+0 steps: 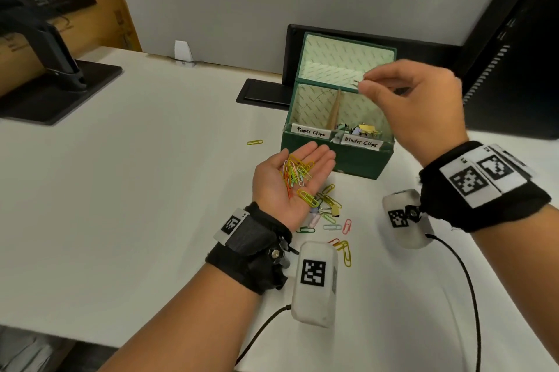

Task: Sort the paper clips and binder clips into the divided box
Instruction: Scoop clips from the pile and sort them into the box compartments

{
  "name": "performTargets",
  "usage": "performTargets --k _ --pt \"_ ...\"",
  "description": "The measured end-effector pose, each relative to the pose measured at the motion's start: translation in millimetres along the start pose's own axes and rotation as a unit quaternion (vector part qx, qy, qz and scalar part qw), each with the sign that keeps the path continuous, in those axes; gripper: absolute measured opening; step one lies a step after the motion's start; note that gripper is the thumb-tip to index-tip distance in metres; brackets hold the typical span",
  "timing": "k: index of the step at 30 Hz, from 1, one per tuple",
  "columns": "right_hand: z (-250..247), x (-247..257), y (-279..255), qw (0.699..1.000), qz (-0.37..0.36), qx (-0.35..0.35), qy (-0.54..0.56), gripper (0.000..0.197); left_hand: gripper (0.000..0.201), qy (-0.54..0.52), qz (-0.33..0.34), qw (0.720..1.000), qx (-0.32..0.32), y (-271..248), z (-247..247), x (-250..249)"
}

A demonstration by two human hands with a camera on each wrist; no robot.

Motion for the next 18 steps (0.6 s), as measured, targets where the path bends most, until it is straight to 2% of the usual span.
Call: performTargets --k 2,4,6,8,10,13,14,16,18 --pt "-3 -20 5 0.999 0.028 -0.029 -0.008 0.014 0.043 0.0 0.0 1.0 0.0 1 0 0" --pt "4 -39 5 0.998 0.045 -0.029 -0.032 0.014 0.043 -0.001 0.0 1.0 0.002 1 0 1" --pt "22 -55 3 0.994 0.056 0.02 -0.095 0.014 0.043 -0.001 0.003 1.0 0.003 2 0 1" --pt "41 -64 -4 0.976 0.054 0.094 -0.19 0.024 0.043 -0.002 0.006 1.0 0.002 2 -1 0" --pt "46 -60 -10 0.967 0.048 0.111 -0.223 0.036 0.043 0.0 0.005 1.0 0.001 2 -1 0" --pt "34 -24 -20 0.987 -0.001 0.058 -0.147 0.038 0.043 0.003 0.008 1.0 0.002 3 0 0" --pt "33 -12 -26 0.992 -0.016 0.06 -0.107 0.037 0.042 0.002 0.01 1.0 0.004 4 -1 0" --pt "41 11 -40 0.993 -0.029 0.109 -0.045 0.037 0.043 0.004 0.015 1.0 0.012 4 0 -1" --pt "55 26 -55 0.985 -0.04 0.164 -0.041 0.034 0.045 0.009 0.022 1.0 0.021 3 2 -2"
Point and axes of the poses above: each hand's wrist, its own y-axis towards the middle knuckle, its own z-axis out of the palm, x = y × z, the point moved 10 cm from there along y, towards the middle knuckle, and after that the axes turned 10 degrees about -y, right-handed, at the moved point
